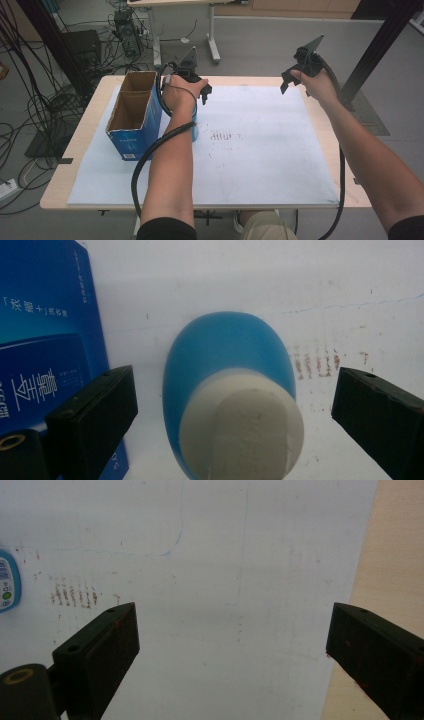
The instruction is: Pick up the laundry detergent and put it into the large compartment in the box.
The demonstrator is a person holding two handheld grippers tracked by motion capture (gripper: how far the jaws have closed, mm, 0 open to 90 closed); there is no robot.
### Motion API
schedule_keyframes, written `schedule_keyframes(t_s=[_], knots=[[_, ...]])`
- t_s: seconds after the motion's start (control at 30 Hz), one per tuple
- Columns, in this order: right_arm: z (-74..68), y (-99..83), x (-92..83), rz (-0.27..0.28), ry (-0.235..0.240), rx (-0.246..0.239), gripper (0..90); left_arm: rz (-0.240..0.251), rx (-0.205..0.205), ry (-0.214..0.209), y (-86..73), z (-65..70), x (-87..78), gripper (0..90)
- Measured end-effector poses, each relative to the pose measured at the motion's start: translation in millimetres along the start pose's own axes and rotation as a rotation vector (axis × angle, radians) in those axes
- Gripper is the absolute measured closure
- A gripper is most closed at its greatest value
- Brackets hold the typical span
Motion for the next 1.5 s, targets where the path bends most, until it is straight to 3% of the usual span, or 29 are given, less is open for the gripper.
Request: schedule_keyframes(t_s=[1.5], knots=[[-1.9,0.3,0.4,-0.001,0.000,-0.002,6.8,0.010,-0.002,0.018,-0.5,4.4,12.3,5.1]])
Point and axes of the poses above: each handheld gripper's, and its own axes: x roughly forward along the jaws, y roughly out of its top, z roughly to its right, the point moved 7 cm from there along x, roughly forward along the jaws, and after that the axes turned 10 degrees about -z, right-handed, at the moved point
